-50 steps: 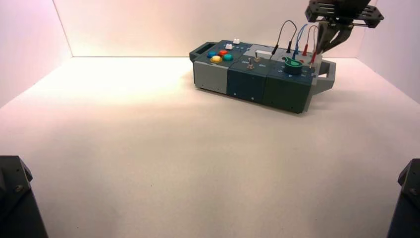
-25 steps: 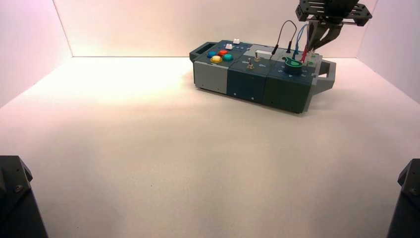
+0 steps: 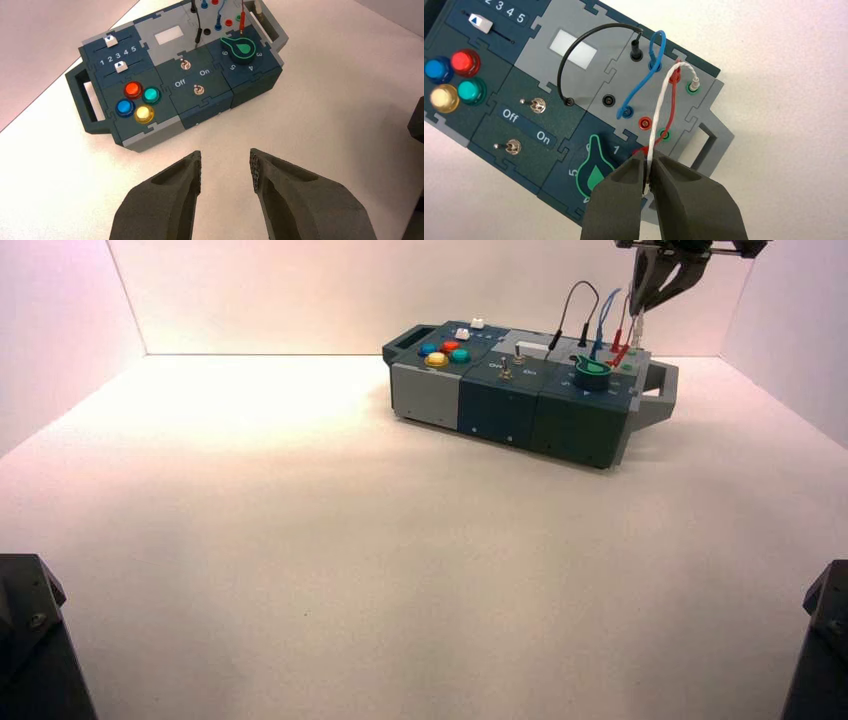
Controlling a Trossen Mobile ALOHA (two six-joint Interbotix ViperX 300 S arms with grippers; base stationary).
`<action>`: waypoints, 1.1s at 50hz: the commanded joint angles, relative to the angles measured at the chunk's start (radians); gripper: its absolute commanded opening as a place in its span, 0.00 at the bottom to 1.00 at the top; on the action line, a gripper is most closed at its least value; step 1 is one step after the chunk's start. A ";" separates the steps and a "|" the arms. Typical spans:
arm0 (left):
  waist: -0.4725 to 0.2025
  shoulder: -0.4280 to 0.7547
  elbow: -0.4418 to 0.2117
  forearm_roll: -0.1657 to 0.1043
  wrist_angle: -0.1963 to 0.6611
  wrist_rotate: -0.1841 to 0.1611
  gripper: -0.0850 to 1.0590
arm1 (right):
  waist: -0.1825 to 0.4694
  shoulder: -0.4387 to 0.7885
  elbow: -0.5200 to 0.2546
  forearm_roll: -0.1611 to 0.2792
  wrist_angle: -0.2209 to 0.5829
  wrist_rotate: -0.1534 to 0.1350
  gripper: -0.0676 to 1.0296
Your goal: Insert the white wire.
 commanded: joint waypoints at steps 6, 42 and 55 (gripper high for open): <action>-0.003 -0.023 -0.017 0.002 -0.006 0.000 0.53 | 0.003 -0.037 -0.003 -0.035 -0.006 -0.003 0.04; -0.003 -0.025 -0.020 0.005 -0.006 0.002 0.53 | -0.002 -0.043 0.092 -0.083 -0.213 -0.003 0.04; -0.008 -0.025 -0.026 -0.003 -0.009 0.000 0.53 | -0.002 -0.044 0.100 -0.086 -0.252 -0.003 0.04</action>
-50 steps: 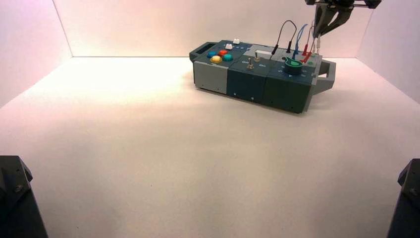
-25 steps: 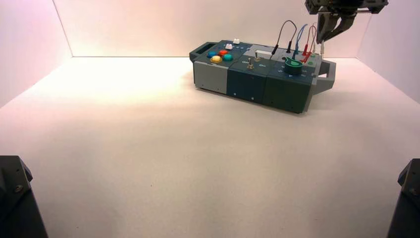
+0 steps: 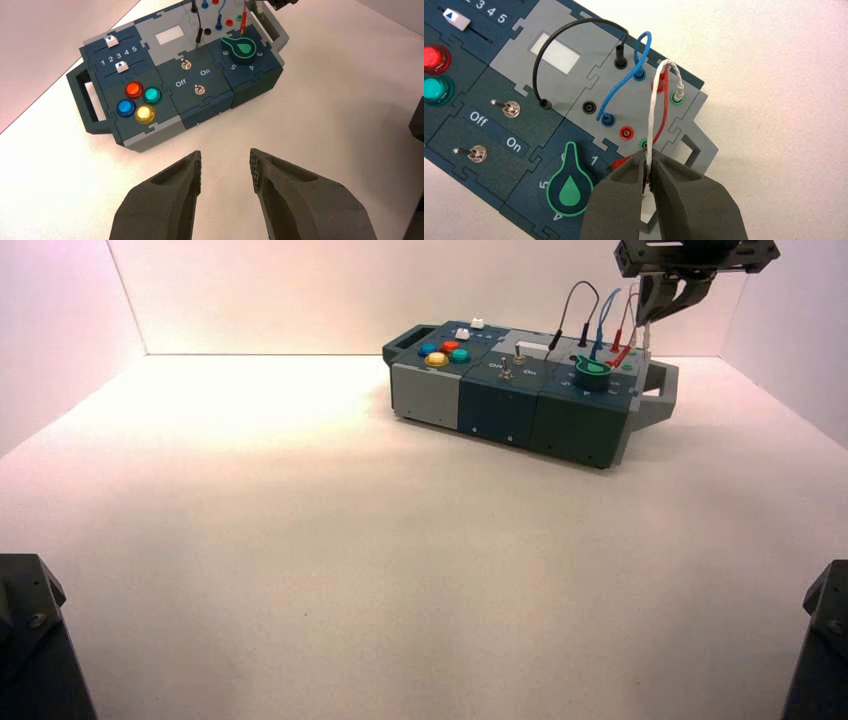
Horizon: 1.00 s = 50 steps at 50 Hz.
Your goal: Insert the white wire.
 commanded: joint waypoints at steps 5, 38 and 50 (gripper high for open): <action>-0.017 -0.023 -0.021 -0.008 -0.034 -0.005 0.53 | 0.002 -0.038 -0.012 -0.003 -0.034 -0.005 0.04; -0.057 0.006 0.034 -0.009 -0.247 -0.091 0.53 | 0.002 -0.037 0.031 0.002 -0.150 0.000 0.04; -0.075 0.006 0.057 -0.009 -0.291 -0.155 0.53 | 0.002 -0.028 0.048 0.002 -0.207 0.002 0.04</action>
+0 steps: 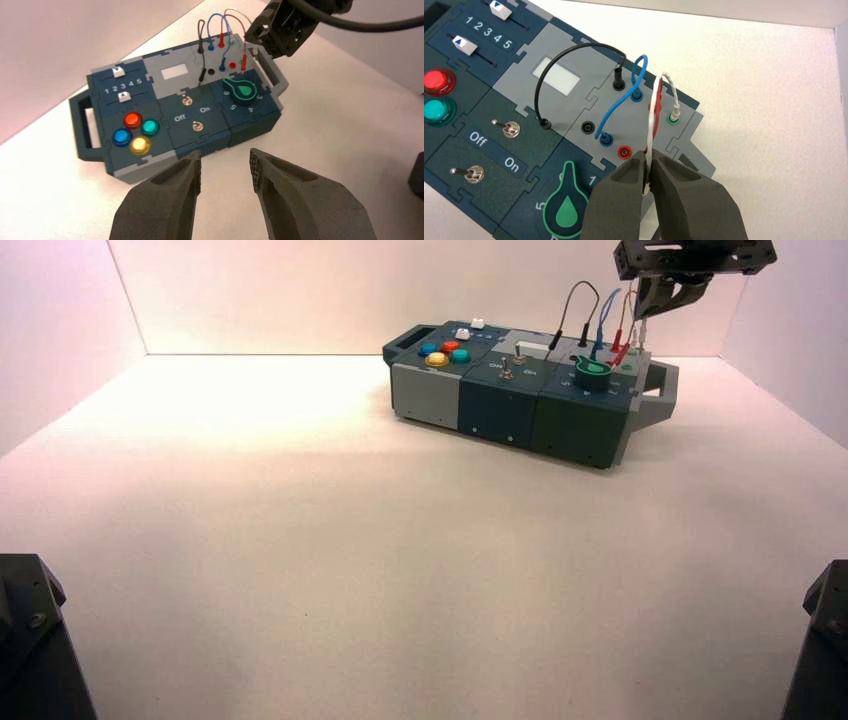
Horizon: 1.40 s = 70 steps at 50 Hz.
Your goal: Insert the white wire.
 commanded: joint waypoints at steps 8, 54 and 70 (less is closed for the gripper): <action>-0.012 -0.017 0.025 -0.002 -0.081 -0.031 0.53 | 0.002 -0.025 -0.005 0.002 -0.044 0.000 0.04; -0.018 -0.017 0.025 0.006 -0.086 -0.028 0.53 | 0.002 0.029 -0.008 0.000 -0.120 -0.003 0.04; -0.018 -0.015 0.023 0.006 -0.086 -0.021 0.53 | 0.002 0.048 -0.017 0.000 -0.126 -0.003 0.04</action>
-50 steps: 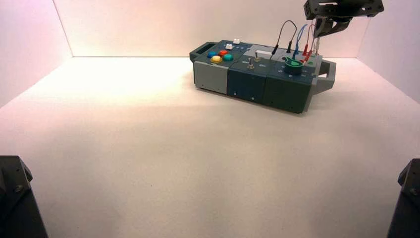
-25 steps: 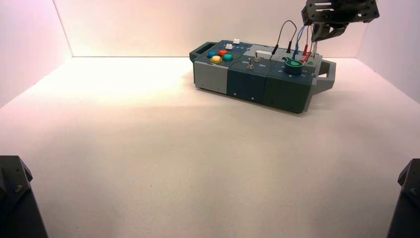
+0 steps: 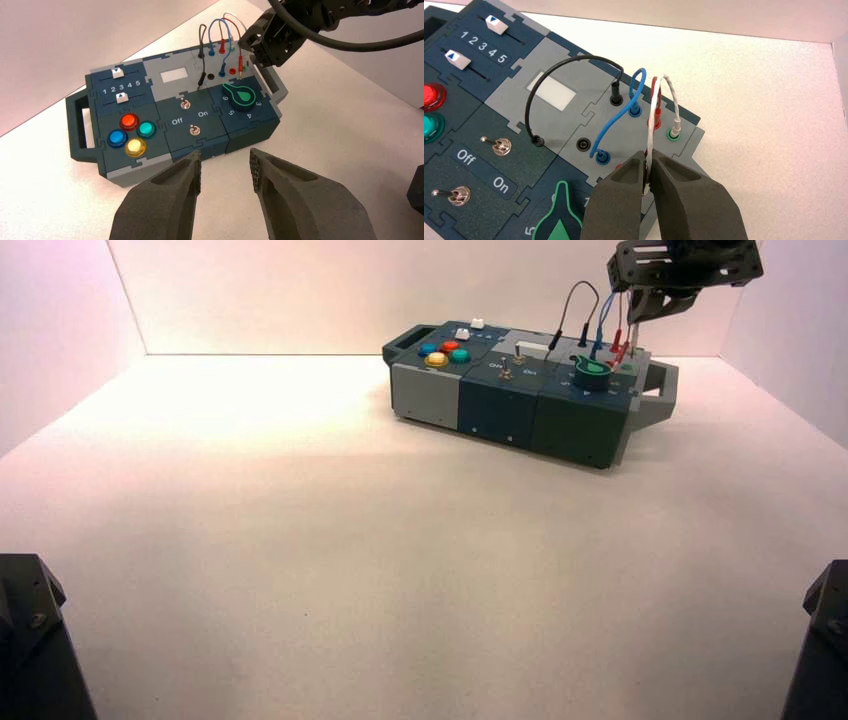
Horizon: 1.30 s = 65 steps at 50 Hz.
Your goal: Insert the white wire.
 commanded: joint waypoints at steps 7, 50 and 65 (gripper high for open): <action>-0.008 -0.014 -0.014 0.005 -0.011 0.005 0.53 | 0.002 -0.005 -0.025 0.000 -0.017 -0.003 0.04; -0.008 -0.014 -0.018 0.018 -0.011 0.009 0.53 | 0.000 0.028 -0.025 -0.008 -0.041 -0.005 0.04; -0.008 -0.011 -0.018 0.018 -0.011 0.009 0.53 | 0.002 0.020 -0.041 -0.008 -0.040 -0.005 0.04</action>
